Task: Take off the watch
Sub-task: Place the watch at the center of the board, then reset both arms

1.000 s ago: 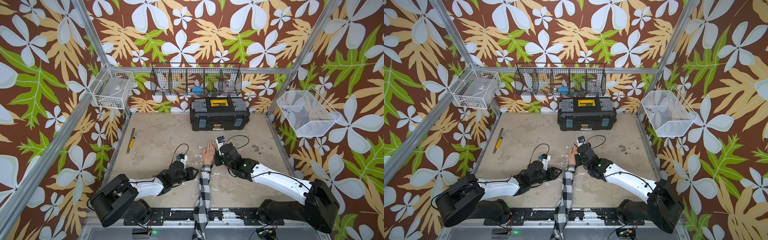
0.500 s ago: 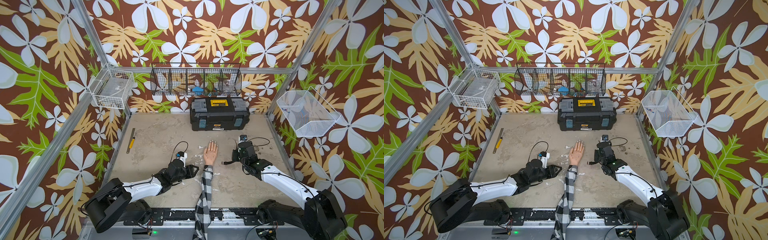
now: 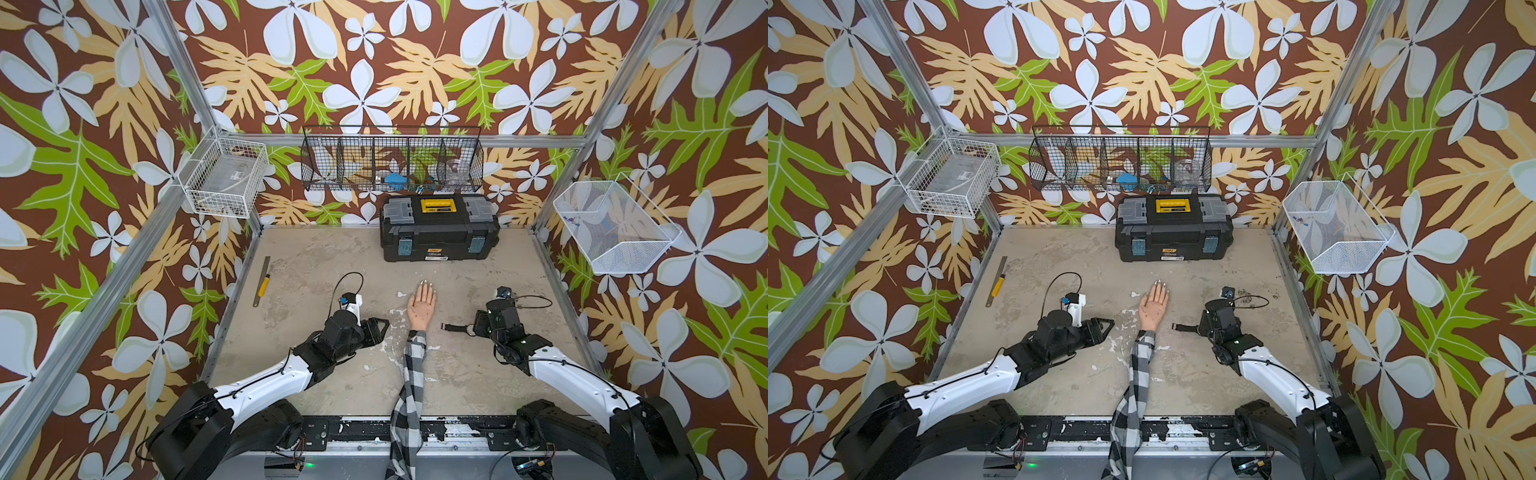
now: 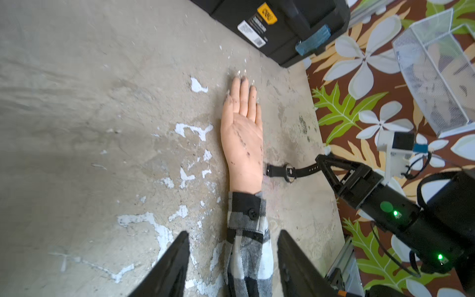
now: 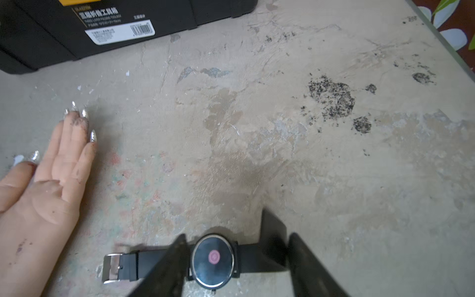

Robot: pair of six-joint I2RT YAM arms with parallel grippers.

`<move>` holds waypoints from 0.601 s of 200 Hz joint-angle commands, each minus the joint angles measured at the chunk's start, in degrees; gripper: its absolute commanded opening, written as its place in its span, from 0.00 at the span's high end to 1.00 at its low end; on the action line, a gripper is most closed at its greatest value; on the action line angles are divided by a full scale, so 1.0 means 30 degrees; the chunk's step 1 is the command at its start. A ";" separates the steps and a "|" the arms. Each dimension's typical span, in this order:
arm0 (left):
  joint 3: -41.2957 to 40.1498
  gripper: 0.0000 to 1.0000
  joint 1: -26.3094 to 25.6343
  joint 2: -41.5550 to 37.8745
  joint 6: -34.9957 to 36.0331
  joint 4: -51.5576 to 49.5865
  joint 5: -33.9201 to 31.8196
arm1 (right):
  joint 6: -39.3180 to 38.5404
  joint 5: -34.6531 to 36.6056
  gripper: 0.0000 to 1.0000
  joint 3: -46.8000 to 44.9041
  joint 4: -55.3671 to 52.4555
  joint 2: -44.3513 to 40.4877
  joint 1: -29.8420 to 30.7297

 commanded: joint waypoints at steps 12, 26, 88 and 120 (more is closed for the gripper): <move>0.1533 0.29 0.1220 -0.1489 0.2173 -0.3641 -0.2079 | 0.1048 0.1245 0.00 0.1029 -0.2088 -0.1450 -0.0013; 0.2421 0.23 0.1740 -0.2116 0.3093 -0.5155 -0.3770 | 0.1003 0.1722 0.00 0.1744 -0.2763 -0.2167 -0.0115; 0.1728 0.02 0.2902 -0.5441 0.9971 -0.3381 -1.3659 | 0.0112 0.5601 0.00 0.4917 -0.2143 -0.1291 -0.1600; -0.2728 0.00 0.3514 -0.7531 1.6018 0.3593 -1.5609 | -0.5543 0.5715 0.00 0.1789 0.5861 -0.1247 -0.2021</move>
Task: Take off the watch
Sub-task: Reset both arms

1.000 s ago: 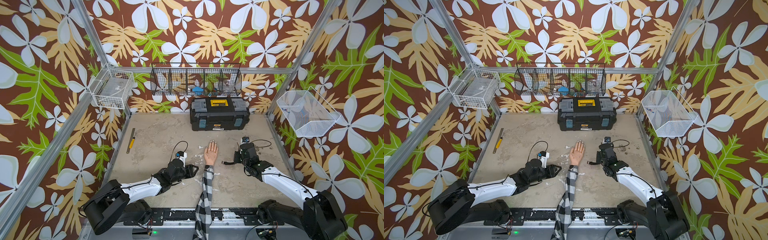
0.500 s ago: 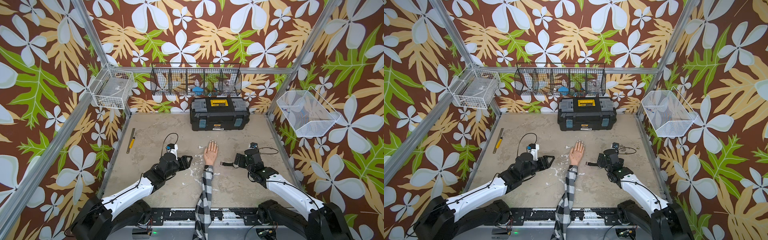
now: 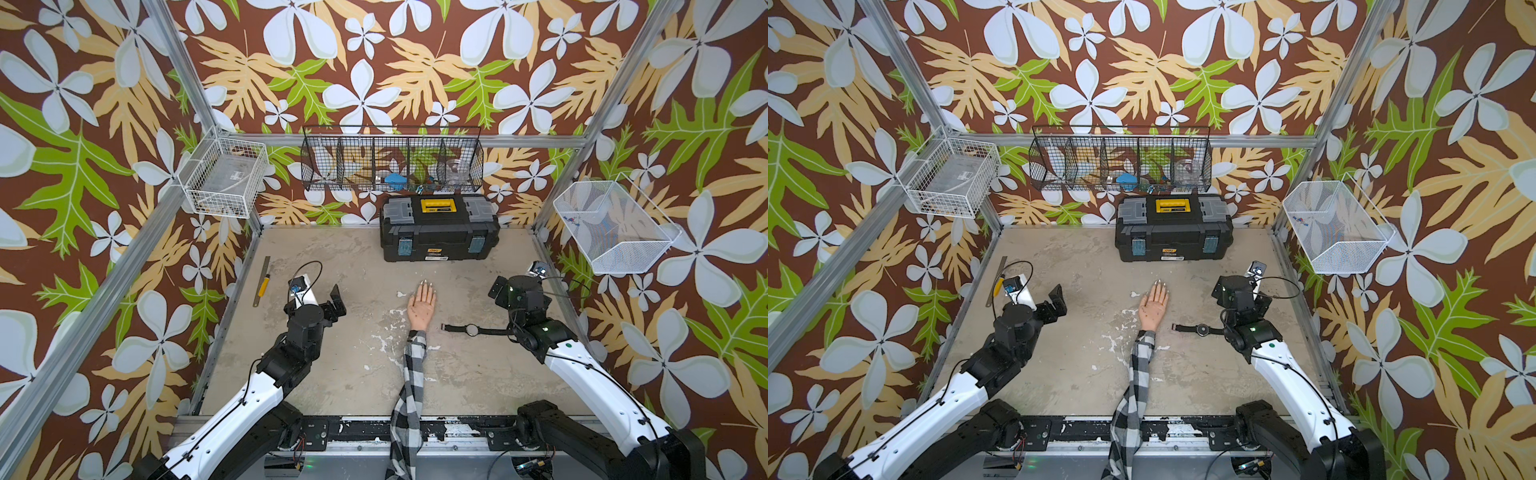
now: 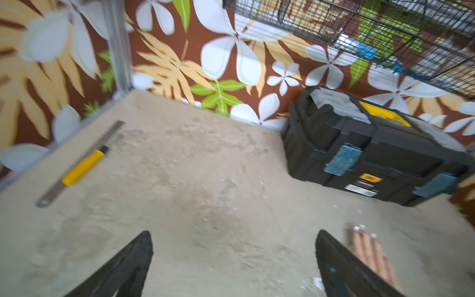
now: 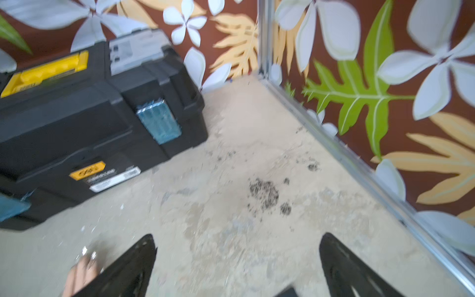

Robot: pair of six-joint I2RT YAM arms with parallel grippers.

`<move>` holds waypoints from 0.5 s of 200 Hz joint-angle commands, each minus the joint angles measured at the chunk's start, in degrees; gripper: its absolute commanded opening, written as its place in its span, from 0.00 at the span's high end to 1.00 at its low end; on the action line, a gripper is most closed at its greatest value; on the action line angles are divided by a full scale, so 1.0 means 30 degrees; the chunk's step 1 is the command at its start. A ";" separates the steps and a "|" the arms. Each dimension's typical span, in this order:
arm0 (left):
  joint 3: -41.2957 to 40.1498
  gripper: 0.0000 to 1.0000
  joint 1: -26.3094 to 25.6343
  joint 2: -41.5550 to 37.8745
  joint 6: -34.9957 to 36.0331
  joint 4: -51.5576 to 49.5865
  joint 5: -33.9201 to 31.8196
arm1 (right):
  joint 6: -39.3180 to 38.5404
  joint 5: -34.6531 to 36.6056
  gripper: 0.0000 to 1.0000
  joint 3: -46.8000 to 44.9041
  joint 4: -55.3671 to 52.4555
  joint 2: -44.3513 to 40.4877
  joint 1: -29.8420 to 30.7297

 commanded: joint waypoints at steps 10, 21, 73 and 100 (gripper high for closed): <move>-0.3280 0.00 0.1376 -0.0922 0.6101 0.6758 -0.2242 | -0.5262 0.0089 0.00 -0.2126 0.6694 0.0748 -0.0798; -0.4463 0.00 0.2480 -0.0397 0.5823 0.8500 -0.1268 | -0.5347 -0.0326 0.00 -0.2594 0.7644 0.1653 -0.1504; -0.5731 0.00 0.4302 0.7804 0.6853 1.8736 0.0701 | -0.8255 -0.2710 0.00 -0.6690 1.7970 0.5697 -0.2270; -0.5828 0.00 0.5008 1.0490 0.6482 2.0867 0.1563 | -0.8273 -0.5402 0.00 -0.8213 2.2279 0.6831 -0.2876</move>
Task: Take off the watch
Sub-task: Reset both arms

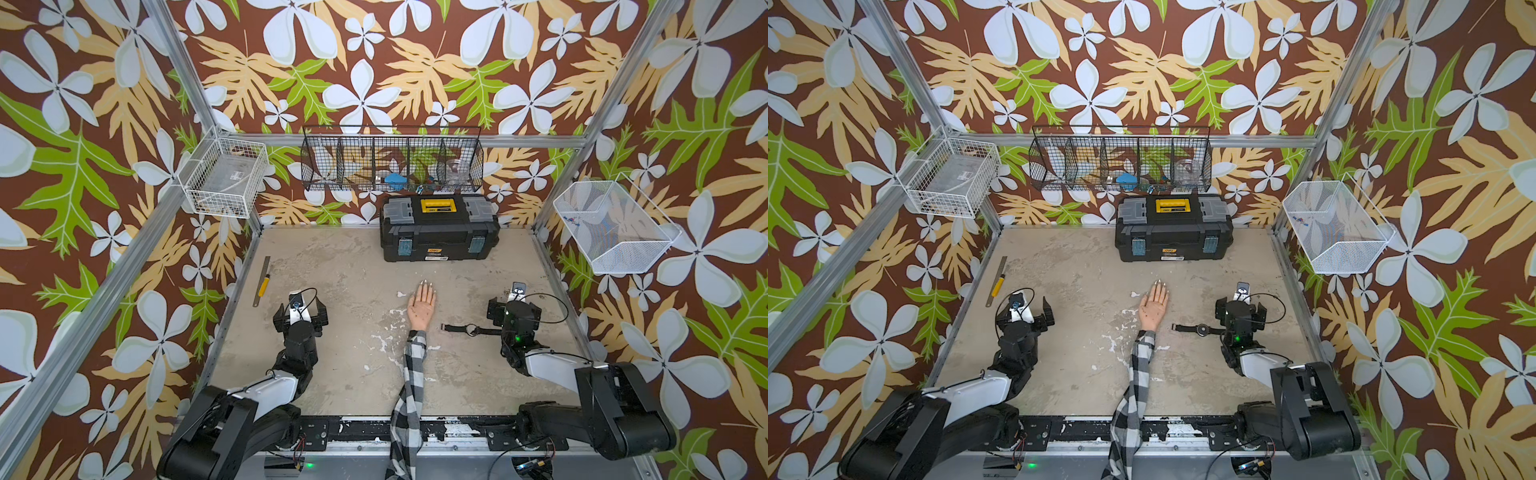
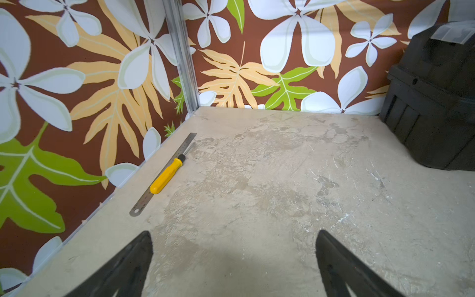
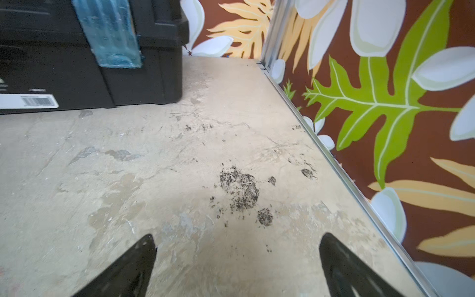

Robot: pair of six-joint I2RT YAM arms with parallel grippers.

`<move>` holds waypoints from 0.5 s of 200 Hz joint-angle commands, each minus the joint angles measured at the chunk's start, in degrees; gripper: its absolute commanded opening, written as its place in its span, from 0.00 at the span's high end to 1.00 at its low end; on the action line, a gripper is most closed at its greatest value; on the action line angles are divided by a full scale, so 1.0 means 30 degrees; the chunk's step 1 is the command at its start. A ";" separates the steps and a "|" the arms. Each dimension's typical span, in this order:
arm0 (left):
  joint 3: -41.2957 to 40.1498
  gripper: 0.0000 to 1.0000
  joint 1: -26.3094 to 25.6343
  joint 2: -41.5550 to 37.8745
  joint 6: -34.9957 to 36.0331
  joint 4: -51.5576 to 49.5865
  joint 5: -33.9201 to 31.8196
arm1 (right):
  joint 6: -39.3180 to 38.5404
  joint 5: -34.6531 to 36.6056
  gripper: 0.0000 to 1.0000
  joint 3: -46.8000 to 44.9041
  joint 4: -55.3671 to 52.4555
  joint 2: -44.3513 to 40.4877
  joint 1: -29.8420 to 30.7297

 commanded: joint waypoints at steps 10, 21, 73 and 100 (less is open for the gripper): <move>0.0023 0.00 0.0986 0.2213 0.0116 0.4893 0.1670 | -0.0655 -0.3173 0.00 -0.0932 0.7254 0.1368 -0.0612; -0.0007 0.00 0.1906 0.2941 -0.0213 0.5469 0.3366 | -0.0963 -0.3784 0.00 -0.1011 0.8135 0.2294 -0.0621; 0.0700 0.00 0.3777 0.4819 -0.1378 0.5852 0.6086 | -0.0620 -0.4635 0.00 -0.1226 0.8744 0.2614 -0.1171; 0.0774 0.00 0.3777 0.4716 -0.1439 0.5443 0.6060 | -0.0649 -0.4669 0.00 -0.1203 0.8722 0.2657 -0.1171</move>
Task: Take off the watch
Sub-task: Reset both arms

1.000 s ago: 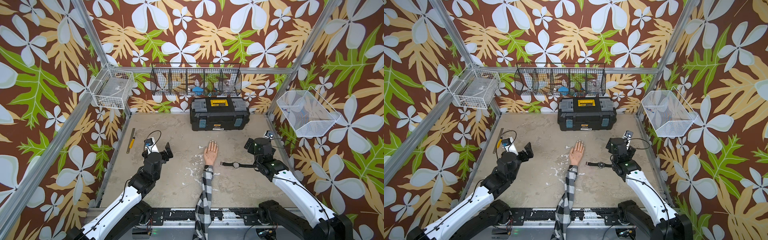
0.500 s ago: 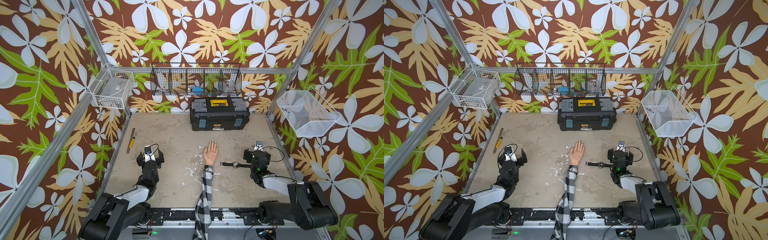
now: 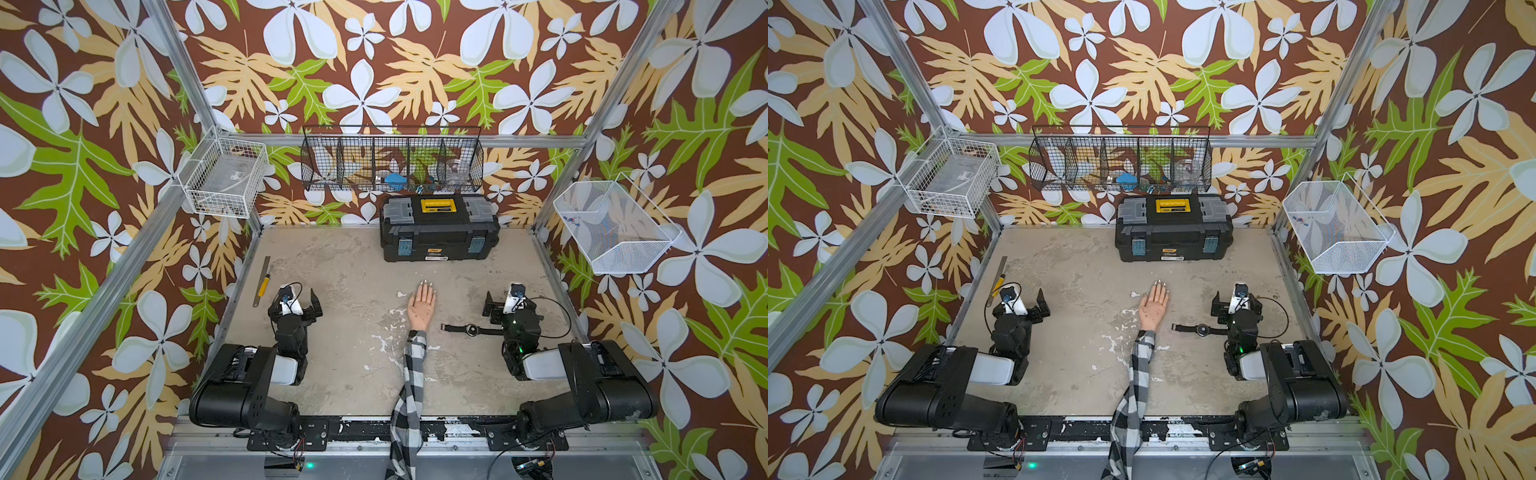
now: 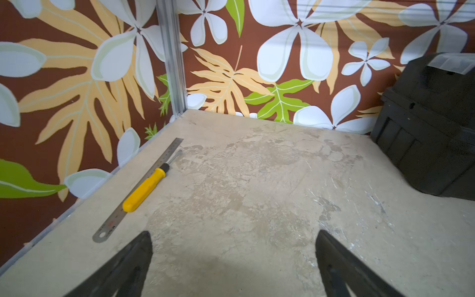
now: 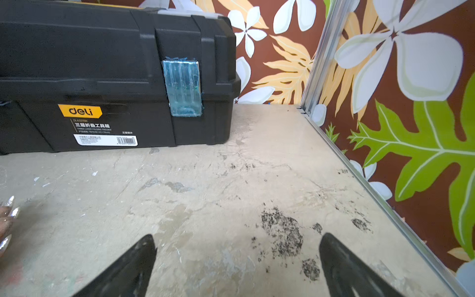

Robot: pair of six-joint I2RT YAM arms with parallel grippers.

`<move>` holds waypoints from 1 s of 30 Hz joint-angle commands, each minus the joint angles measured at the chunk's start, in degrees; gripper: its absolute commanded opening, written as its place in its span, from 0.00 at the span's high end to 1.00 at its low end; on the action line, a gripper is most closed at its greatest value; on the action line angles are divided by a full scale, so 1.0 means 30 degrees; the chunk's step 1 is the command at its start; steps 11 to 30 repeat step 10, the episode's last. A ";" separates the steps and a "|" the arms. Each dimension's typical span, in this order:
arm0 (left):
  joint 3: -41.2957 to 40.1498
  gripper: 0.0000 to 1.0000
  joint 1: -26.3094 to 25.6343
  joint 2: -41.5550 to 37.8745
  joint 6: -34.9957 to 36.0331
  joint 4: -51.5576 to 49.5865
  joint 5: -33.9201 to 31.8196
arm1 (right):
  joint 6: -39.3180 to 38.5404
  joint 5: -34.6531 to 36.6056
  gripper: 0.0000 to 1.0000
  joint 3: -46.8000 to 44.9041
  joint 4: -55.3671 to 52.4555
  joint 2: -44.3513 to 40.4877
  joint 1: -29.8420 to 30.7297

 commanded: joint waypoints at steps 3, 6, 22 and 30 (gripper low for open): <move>0.0076 0.00 0.0054 0.0035 -0.0332 0.0462 0.0679 | -0.0087 -0.0212 0.00 0.0019 0.0891 -0.0036 -0.0013; 0.0107 0.00 0.0054 0.0048 -0.0339 0.0516 0.0695 | -0.0051 -0.0274 0.00 0.0234 0.0769 0.0228 -0.0055; 0.0089 0.00 0.0054 0.0042 -0.0340 0.0460 0.0695 | -0.0039 -0.0555 0.00 -0.0049 0.0976 -0.0066 -0.0169; 0.0089 0.00 0.0054 0.0042 -0.0340 0.0460 0.0695 | -0.0039 -0.0555 0.00 -0.0049 0.0976 -0.0066 -0.0169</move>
